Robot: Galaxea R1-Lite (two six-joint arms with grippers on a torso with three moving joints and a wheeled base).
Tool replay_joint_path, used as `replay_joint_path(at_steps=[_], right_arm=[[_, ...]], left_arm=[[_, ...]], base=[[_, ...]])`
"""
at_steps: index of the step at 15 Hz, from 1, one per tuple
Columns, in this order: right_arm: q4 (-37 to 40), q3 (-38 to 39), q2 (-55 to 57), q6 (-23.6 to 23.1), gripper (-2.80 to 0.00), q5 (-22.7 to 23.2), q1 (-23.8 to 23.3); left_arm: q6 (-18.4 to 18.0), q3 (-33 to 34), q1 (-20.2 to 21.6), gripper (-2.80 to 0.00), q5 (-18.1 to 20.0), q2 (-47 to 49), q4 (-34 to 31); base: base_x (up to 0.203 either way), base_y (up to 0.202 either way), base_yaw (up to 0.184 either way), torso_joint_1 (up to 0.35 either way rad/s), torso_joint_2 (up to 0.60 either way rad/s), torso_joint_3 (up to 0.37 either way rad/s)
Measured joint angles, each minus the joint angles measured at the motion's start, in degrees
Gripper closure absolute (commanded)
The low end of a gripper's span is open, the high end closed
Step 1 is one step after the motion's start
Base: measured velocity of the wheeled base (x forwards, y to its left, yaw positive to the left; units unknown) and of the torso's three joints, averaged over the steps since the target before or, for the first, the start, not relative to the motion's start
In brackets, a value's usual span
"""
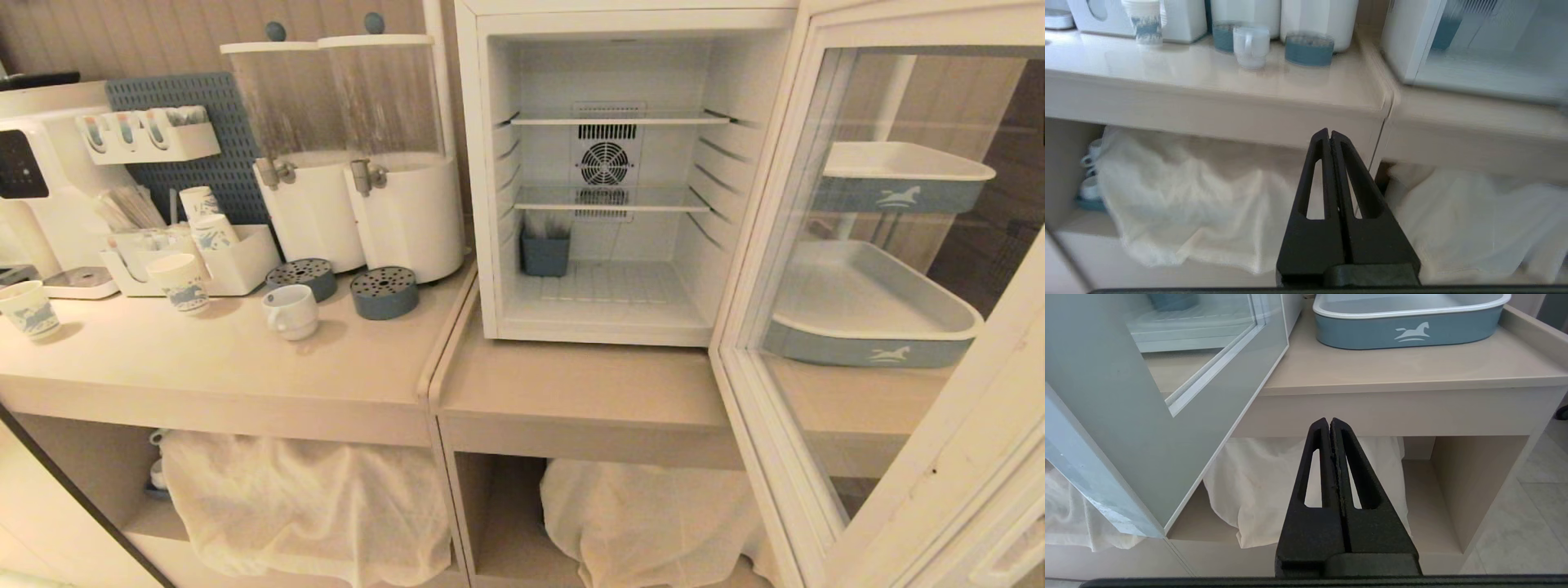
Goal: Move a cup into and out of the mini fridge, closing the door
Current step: Put the ceramic cup in the freezer
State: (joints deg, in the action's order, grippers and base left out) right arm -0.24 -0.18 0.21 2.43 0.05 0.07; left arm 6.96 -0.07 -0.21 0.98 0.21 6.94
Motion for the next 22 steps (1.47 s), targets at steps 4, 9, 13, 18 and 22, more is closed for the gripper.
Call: replay_joint_path(at_steps=[4, 9, 13, 18, 22], right_arm=[[0.0, 0.0, 0.0, 0.0, 0.0, 0.0, 0.0], [0.0, 0.0, 0.0, 0.0, 0.0, 0.0, 0.0], [0.0, 0.0, 0.0, 0.0, 0.0, 0.0, 0.0], [0.0, 0.0, 0.0, 0.0, 0.0, 0.0, 0.0], [0.0, 0.0, 0.0, 0.0, 0.0, 0.0, 0.0]], left_arm=[[1.1, 0.1, 0.0, 0.0, -0.5, -0.2, 0.6], [1.7, 0.1, 0.0, 0.0, -0.4, -0.2, 0.6], [1.6, 0.1, 0.0, 0.0, -0.4, -0.2, 0.6], [1.2, 0.1, 0.0, 0.0, -0.5, -0.2, 0.7], [1.1, 0.1, 0.0, 0.0, -0.5, -0.2, 0.6]], base=[[-0.064, 0.0, -0.001, 0.004, 0.01, 0.001], [-0.197, 0.0, 0.0, 0.001, 0.0, 0.003], [-0.179, 0.0, 0.001, 0.002, 0.0, 0.0], [-0.011, 0.0, 0.0, 0.0, 0.0, 0.001], [0.001, 0.126, 0.004, 0.001, 0.0, 0.002]])
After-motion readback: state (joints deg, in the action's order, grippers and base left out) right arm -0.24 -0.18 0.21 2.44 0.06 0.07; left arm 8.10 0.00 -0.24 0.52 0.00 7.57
